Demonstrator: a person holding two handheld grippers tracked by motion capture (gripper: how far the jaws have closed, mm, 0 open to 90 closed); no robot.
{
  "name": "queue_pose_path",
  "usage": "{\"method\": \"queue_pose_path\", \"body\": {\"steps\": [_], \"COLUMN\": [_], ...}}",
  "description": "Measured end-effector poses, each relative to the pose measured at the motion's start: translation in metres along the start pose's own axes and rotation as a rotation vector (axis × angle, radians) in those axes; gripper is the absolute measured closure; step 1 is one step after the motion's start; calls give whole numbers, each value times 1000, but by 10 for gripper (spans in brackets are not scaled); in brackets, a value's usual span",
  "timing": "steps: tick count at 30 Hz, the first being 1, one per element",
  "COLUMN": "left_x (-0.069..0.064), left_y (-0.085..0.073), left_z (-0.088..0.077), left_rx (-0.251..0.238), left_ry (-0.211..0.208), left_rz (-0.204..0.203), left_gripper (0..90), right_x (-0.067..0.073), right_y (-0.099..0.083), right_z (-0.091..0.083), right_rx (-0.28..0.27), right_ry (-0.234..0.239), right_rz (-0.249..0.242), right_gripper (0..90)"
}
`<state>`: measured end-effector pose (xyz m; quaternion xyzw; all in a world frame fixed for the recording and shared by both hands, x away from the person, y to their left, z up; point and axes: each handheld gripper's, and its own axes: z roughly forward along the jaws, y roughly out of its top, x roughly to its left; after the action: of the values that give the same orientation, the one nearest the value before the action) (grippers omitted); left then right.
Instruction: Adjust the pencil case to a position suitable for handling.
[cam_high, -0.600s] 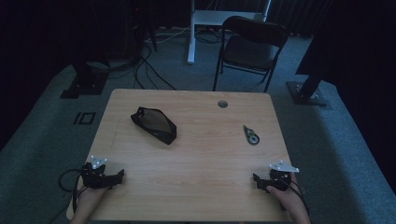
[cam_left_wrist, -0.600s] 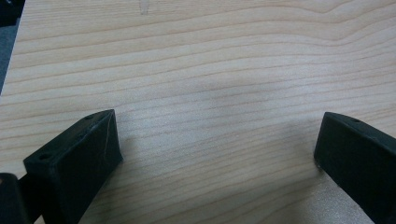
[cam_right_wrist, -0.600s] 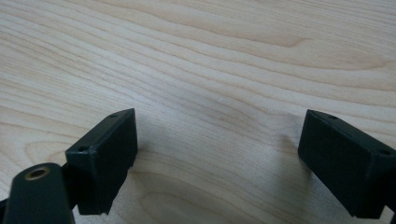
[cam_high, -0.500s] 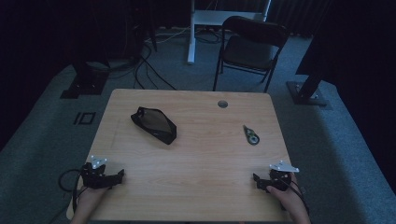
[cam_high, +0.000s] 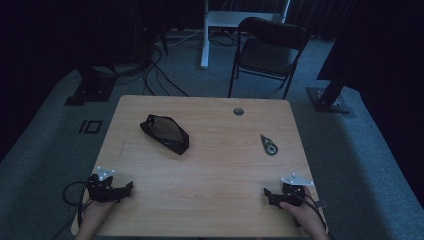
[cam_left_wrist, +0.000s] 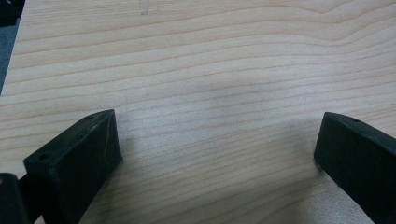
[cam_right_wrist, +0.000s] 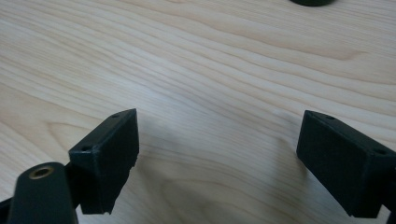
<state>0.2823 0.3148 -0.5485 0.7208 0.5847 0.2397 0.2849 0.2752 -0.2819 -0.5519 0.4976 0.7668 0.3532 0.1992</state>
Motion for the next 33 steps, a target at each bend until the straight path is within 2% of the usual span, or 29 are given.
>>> {"method": "queue_pose_path", "body": {"steps": [3,7,12,15,18,33], "left_x": [0,0,0,0,0,0], "left_y": [0,0,0,0,0,0], "left_z": [0,0,0,0,0,0], "left_rx": [0,0,0,0,0,0], "left_ry": [0,-1,-1,-1,-1,-1], "left_rz": [1,0,0,0,0,0], "left_gripper": [6,6,6,6,6,6], "right_x": [3,7,15,18,21,41], "right_y": [2,6,11,14,17,41], "right_z": [4,8,13,15,16,24], "right_rx": [0,4,-4,9,-5,-53], "right_ry": [0,-24,-4,-37,-5,45], "right_rz": [-11,-35,-38,-67,-52,-99], "right_gripper": [129,133,133,134,135,138]}}
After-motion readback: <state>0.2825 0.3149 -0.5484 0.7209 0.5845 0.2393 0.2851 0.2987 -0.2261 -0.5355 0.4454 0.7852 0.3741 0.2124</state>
